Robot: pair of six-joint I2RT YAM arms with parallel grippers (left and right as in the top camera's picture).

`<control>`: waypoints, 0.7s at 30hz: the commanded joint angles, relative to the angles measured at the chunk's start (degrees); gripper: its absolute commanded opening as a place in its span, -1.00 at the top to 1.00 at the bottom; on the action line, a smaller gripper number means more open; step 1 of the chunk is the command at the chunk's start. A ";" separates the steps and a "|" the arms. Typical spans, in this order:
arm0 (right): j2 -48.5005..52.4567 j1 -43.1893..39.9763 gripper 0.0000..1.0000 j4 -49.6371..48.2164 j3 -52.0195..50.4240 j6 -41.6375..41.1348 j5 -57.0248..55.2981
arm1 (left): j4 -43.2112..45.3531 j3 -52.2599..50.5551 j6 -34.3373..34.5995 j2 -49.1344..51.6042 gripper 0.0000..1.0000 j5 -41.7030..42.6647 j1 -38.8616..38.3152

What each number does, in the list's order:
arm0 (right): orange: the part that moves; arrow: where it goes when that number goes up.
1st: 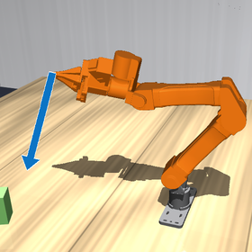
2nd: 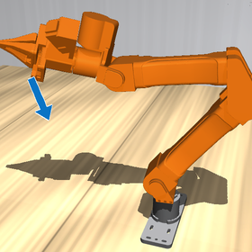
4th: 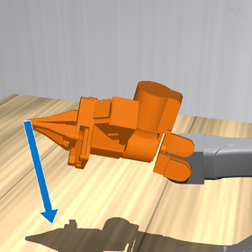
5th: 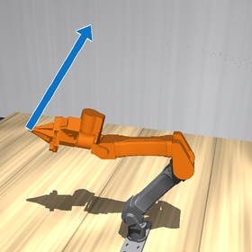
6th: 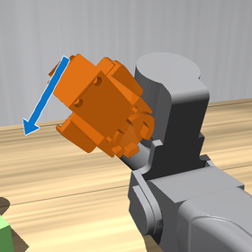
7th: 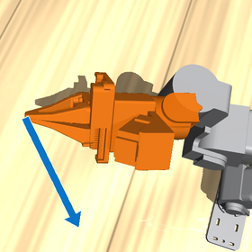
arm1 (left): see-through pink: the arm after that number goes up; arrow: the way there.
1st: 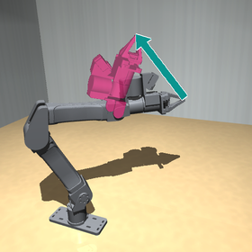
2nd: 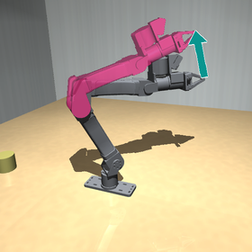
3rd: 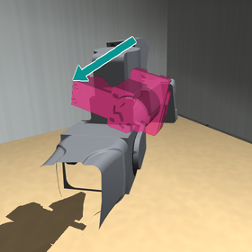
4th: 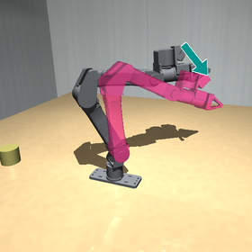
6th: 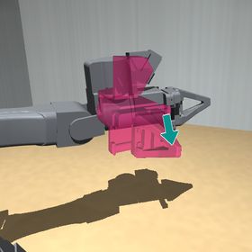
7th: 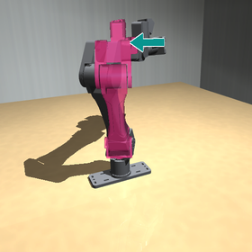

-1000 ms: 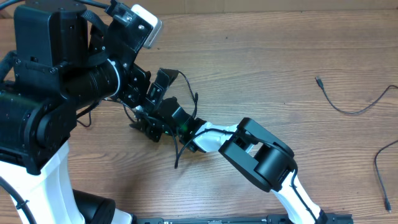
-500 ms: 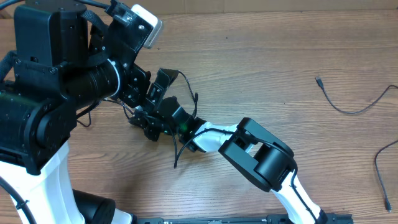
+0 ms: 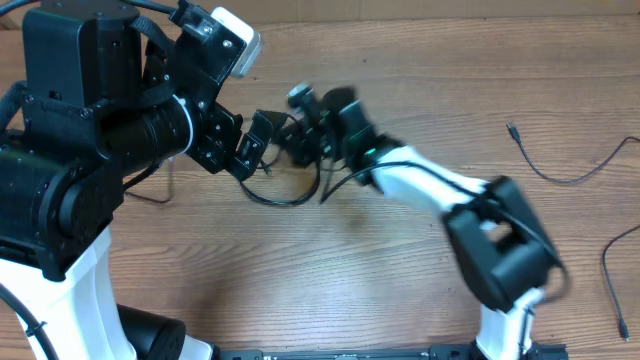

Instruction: Untangle cables

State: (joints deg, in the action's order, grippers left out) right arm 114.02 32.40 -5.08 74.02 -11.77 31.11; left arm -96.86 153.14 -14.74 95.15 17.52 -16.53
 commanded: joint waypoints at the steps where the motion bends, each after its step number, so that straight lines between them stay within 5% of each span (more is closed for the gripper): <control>1: -8.02 -1.51 0.93 5.05 1.07 -1.53 3.69 | 0.09 0.28 1.03 0.09 -0.99 -0.13 -0.22; 8: -19.19 -3.65 0.93 14.69 1.07 -1.99 1.66 | 0.07 0.28 1.03 0.09 -0.99 -0.13 -0.22; 21: -37.90 -9.77 0.92 29.20 1.07 -4.81 -20.57 | 0.07 0.28 1.03 0.09 -0.99 -0.11 -0.22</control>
State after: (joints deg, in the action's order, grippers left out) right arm 78.76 24.47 22.57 74.08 -15.94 16.80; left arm -96.88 153.14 -14.72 95.15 17.52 -16.53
